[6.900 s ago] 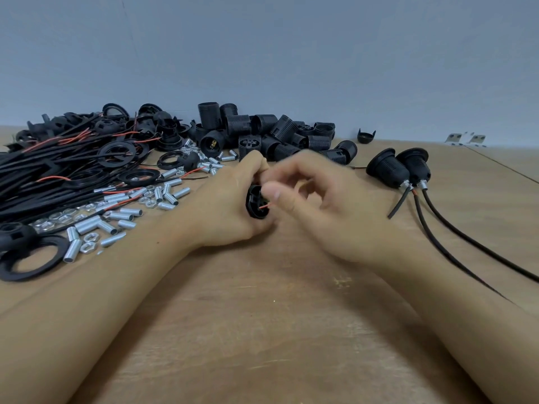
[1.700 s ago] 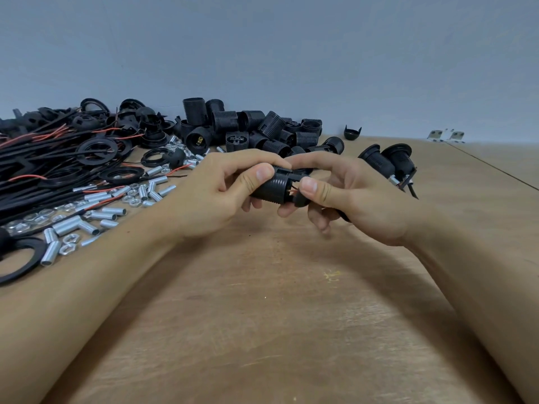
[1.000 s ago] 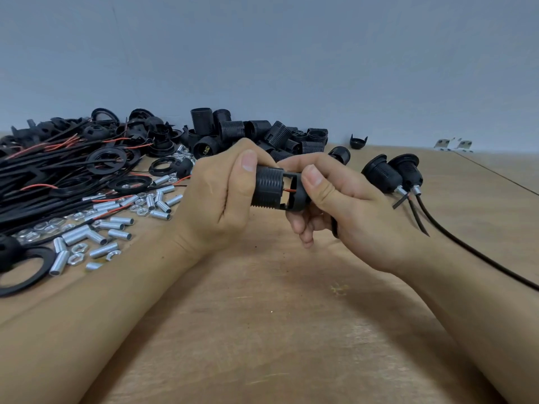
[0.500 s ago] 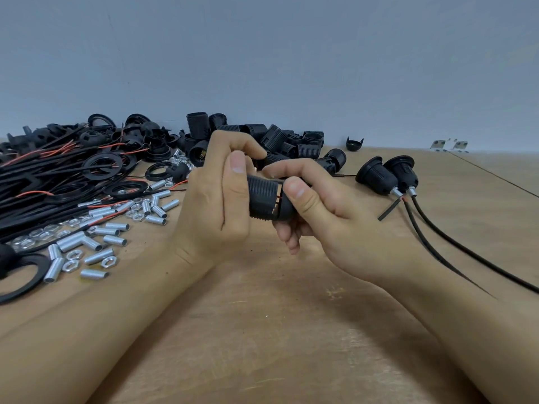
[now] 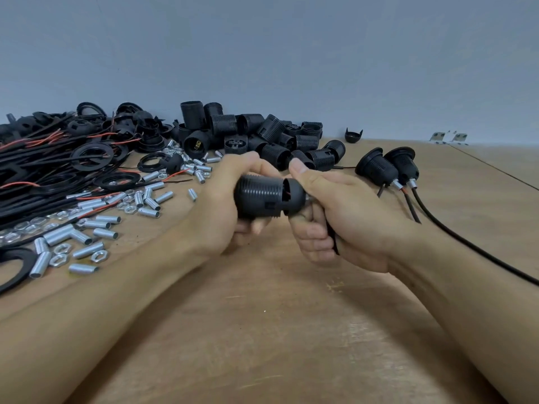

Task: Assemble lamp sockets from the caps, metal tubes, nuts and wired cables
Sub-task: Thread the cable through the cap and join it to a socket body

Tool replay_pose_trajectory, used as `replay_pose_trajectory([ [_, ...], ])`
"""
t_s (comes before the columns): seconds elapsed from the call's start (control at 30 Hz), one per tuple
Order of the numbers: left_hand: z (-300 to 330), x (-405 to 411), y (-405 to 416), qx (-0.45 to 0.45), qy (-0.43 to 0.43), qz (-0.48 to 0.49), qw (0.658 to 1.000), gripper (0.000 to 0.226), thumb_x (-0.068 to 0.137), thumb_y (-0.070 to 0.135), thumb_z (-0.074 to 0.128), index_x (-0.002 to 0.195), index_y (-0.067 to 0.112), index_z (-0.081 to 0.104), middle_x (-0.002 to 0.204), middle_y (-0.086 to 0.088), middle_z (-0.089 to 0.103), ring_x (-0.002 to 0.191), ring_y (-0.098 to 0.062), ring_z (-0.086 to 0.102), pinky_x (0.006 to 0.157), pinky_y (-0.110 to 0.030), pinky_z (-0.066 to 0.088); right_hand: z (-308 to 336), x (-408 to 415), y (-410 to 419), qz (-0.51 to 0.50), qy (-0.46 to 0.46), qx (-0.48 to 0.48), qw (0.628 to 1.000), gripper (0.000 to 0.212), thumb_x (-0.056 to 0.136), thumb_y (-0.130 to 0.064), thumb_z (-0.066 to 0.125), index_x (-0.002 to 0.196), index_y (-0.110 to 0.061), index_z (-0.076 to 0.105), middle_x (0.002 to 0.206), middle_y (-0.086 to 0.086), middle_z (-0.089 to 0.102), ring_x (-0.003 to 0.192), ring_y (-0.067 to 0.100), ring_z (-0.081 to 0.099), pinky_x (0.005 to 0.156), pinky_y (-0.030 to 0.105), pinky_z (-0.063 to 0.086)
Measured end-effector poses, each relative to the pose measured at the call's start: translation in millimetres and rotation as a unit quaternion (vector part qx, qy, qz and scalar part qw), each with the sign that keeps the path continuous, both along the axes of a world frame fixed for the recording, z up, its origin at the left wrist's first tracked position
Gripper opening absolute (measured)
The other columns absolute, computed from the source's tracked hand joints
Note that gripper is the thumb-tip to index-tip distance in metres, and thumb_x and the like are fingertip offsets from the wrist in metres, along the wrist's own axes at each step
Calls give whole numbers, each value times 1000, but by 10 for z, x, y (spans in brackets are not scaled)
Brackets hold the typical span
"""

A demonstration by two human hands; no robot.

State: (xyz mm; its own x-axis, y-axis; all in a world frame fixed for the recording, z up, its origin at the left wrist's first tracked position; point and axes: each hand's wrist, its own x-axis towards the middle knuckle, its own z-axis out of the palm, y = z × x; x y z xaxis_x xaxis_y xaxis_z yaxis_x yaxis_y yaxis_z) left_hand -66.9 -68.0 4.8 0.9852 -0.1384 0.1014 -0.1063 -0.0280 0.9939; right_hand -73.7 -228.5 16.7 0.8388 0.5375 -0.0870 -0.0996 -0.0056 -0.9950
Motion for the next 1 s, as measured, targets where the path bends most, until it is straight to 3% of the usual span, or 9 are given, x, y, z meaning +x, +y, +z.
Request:
replay_pose_trajectory([
  [0.07,-4,-72,-6,-58,-43,-18,997,54,102,39,27,100,-3,60,48,-4,55,28,-10,34,36,-12,25,2,-5,13,-9,-4,3,1000,46,103,-49,36,75,-35,70,43,1,33,35,13,28,39,19,30],
  [0.13,-44,-69,-58,-49,-65,38,996,54,106,34,24,100,-1,65,46,4,55,28,-5,37,35,-13,26,-22,-11,54,-53,-35,-17,998,47,105,-47,34,75,-38,70,42,0,34,34,12,28,37,18,29],
  [0.27,-73,-76,-163,-7,-57,127,990,53,106,34,25,95,8,70,36,11,47,30,-4,40,34,-16,28,-61,-19,128,-160,-118,-63,978,39,105,-40,32,88,-9,50,41,-9,32,32,5,27,36,15,22],
  [0.4,-102,-111,-216,52,-68,192,978,52,85,45,24,74,25,70,51,12,58,53,-12,48,53,-32,34,-111,-40,158,-217,-201,-137,945,35,106,-30,29,76,-14,39,39,-15,33,33,2,32,37,17,24],
  [0.53,-107,-149,-250,95,-68,217,969,49,83,46,21,65,43,67,65,10,63,71,-19,53,68,-37,41,-114,-57,174,-244,-243,-183,921,38,105,-29,29,70,-15,36,48,-9,34,44,8,32,45,24,25],
  [0.73,-86,-227,-327,114,-64,256,958,45,84,44,21,80,24,61,80,1,61,78,-20,55,72,-40,46,-115,-133,191,-295,-291,-197,889,40,105,-27,30,66,-18,33,56,-4,37,56,20,40,54,37,31],
  [0.87,-124,-210,-388,97,-51,269,957,41,93,38,26,86,19,62,79,1,57,74,-17,53,68,-36,41,-89,-159,213,-326,-311,-201,870,41,105,-29,30,66,-17,36,58,-2,42,64,32,55,62,47,45],
  [0.97,-153,-157,-302,142,-86,235,958,25,98,23,38,80,32,54,80,15,55,74,4,52,62,-21,39,-113,-100,210,-316,-292,-182,884,40,105,-29,30,68,-17,36,57,-5,39,57,22,45,54,42,37],
  [1.0,-150,-136,-254,175,-102,221,954,31,100,14,40,78,34,51,78,19,55,73,9,50,60,-18,38,-128,-65,206,-299,-271,-166,900,39,105,-30,30,70,-16,37,55,-6,38,54,18,41,53,37,31],
])
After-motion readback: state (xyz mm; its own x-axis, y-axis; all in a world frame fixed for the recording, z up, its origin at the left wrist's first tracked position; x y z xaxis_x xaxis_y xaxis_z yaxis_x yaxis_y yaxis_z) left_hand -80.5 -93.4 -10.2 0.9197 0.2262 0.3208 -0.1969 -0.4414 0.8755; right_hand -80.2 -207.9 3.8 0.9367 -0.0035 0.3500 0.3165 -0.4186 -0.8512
